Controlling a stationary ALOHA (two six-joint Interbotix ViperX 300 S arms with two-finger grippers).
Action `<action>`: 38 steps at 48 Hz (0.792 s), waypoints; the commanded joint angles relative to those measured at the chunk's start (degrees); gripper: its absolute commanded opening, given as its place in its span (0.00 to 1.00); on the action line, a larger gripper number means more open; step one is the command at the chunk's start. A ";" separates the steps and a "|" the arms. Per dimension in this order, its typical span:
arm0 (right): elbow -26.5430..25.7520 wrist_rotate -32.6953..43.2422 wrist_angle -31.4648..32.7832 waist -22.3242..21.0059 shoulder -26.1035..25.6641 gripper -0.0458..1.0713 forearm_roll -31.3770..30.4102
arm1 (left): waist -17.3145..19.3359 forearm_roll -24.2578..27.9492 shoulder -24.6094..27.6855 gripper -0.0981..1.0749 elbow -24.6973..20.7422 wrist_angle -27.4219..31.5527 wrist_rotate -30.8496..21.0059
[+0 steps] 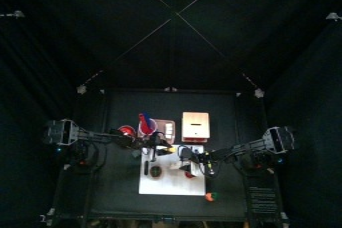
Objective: Drop the egg and rice
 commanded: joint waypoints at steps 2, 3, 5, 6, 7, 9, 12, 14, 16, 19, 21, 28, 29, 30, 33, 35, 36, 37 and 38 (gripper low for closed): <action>-2.11 -0.09 -0.26 -0.09 -2.29 0.50 -0.44 | -0.09 -0.09 -0.79 0.50 -0.35 -0.53 0.00; -2.02 -0.09 -0.26 -0.09 -2.46 0.50 -0.53 | -0.09 -0.09 -0.70 0.50 -0.26 -0.53 0.00; -1.93 -0.09 -0.18 -0.09 -2.81 0.50 -0.70 | -0.18 -0.09 -0.53 0.50 -0.09 -0.53 0.00; -1.85 -0.09 -0.26 -0.09 -2.99 0.50 -0.79 | -0.18 -0.09 -0.53 0.50 0.18 -0.53 -0.09; -1.76 -0.09 -0.18 -0.09 -3.25 0.50 -0.79 | -0.18 -0.09 -0.44 0.50 0.26 -0.53 -0.09; -1.58 0.00 0.09 -0.09 -3.87 0.50 -0.79 | -0.26 -0.18 -0.44 0.50 0.62 -0.53 -0.09; -1.05 0.18 0.53 -0.09 -4.83 0.50 -0.79 | -0.44 -0.44 -0.44 0.50 1.05 -0.53 -0.09; -0.70 0.26 0.79 -0.09 -5.45 0.50 -0.79 | -0.53 -0.70 -0.44 0.50 1.32 -0.53 -0.09; -0.26 0.26 0.97 -0.18 -6.06 0.50 -0.70 | -0.70 -1.05 -0.44 0.50 1.67 -0.53 0.00; 0.70 0.35 1.32 -0.18 -7.03 0.50 -0.53 | -0.97 -1.41 -0.35 0.50 2.11 -0.26 0.00; 1.32 0.44 1.58 -0.18 -7.56 0.50 -0.44 | -1.05 -1.49 -0.26 0.50 2.37 -0.18 -0.09; 3.78 0.44 3.43 -0.35 -8.79 0.50 0.35 | -1.05 -2.20 0.26 0.50 3.52 0.00 -0.09; 4.04 0.44 3.87 -0.44 -8.96 0.50 0.44 | -1.05 -2.29 0.35 0.50 3.60 0.09 -0.09; 4.31 0.44 4.39 -0.53 -9.23 0.50 0.53 | -1.14 -2.46 0.44 0.50 3.60 0.09 -0.09; 5.19 0.44 6.33 -1.14 -10.11 0.50 0.62 | -1.14 -2.64 0.97 0.50 3.78 0.09 0.00; 5.62 0.44 7.56 -1.67 -10.63 0.50 0.53 | -1.14 -2.64 1.32 0.50 3.78 0.18 0.00; 5.89 0.44 8.09 -1.85 -10.99 0.50 0.53 | -1.05 -2.64 1.49 0.50 3.78 0.26 0.00; 5.98 0.44 8.53 -2.20 -11.34 0.50 0.35 | -1.14 -2.64 1.67 0.50 3.69 0.26 -0.09; 6.24 0.44 8.88 -2.37 -11.69 0.50 0.26 | -1.05 -2.64 1.85 0.50 3.69 0.26 -0.09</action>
